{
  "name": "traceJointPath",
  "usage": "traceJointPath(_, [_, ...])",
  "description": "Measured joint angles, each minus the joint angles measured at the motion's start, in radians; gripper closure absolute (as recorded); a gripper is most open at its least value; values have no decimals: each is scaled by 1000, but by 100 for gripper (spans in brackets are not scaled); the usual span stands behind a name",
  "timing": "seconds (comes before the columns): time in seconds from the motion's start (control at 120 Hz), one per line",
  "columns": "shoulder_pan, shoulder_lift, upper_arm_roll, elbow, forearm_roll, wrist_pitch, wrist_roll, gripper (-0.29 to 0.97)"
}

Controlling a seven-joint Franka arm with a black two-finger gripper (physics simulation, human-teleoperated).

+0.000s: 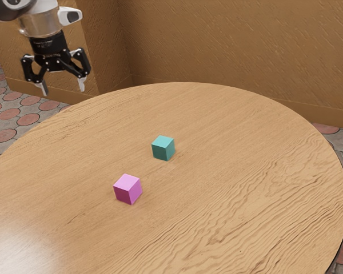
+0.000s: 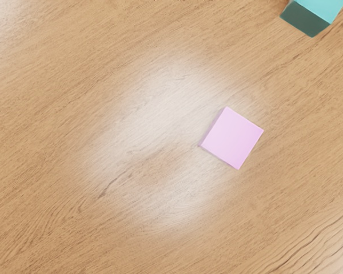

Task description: Pick up the blue block with one arm, and put the blue block on the pink block with one arm

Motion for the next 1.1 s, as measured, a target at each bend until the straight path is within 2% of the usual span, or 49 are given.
traceJointPath(0.15, [0, -3, -3, -10, -5, 9, -45, 0])
traceJointPath(0.267, [-66, 8, -34, -17, -9, -6, -73, 0])
traceJointPath(0.325, [-77, 130, -57, 68, -9, -16, -72, 0])
traceJointPath(0.408, [-12, 286, -152, 134, -12, 9, -60, 0])
traceJointPath(0.517, [37, 442, -178, 188, -37, 76, -36, 0])
traceJointPath(0.842, [72, 681, -179, 222, -77, 372, 139, 0])
traceJointPath(1.1, [110, 836, -179, 353, -116, 481, 322, 0])
